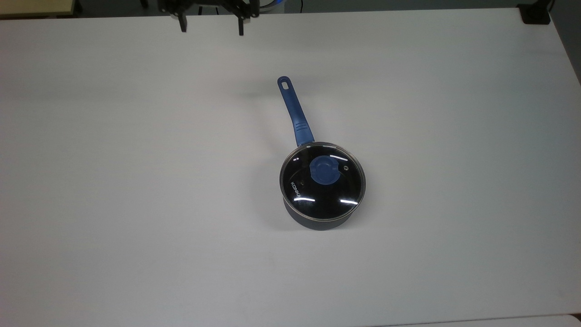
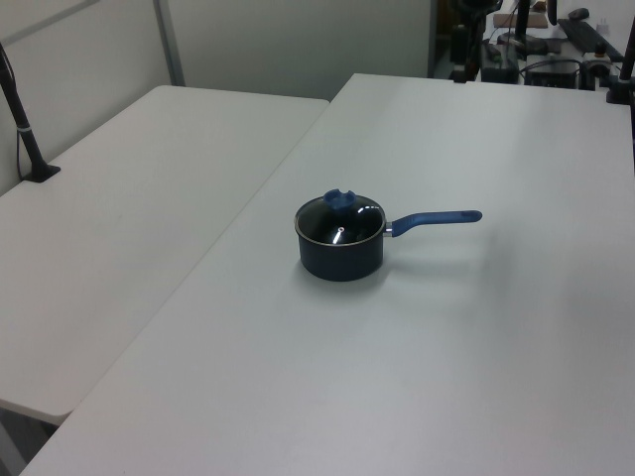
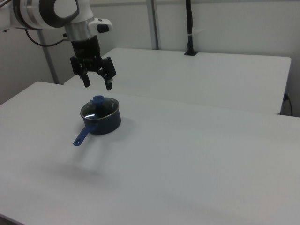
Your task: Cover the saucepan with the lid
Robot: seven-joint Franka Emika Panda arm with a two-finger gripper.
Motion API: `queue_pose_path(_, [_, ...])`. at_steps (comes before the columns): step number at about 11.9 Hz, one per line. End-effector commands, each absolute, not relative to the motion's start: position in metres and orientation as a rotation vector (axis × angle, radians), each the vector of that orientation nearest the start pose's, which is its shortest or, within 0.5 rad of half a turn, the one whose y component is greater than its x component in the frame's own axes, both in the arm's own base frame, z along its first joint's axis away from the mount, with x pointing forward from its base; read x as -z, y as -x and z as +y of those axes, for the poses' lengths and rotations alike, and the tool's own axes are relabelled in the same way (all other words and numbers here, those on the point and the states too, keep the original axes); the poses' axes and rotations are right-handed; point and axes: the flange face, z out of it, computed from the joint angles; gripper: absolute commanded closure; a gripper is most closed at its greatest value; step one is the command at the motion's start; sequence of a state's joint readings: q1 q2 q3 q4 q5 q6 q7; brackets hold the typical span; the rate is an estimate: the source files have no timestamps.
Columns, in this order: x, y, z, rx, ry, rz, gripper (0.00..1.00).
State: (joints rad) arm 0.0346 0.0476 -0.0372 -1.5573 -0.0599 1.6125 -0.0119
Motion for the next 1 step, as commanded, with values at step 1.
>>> queue_pose_path(1, [-0.6045, -0.5630, -0.0059, -0.030, 3.200, -0.035, 0.00])
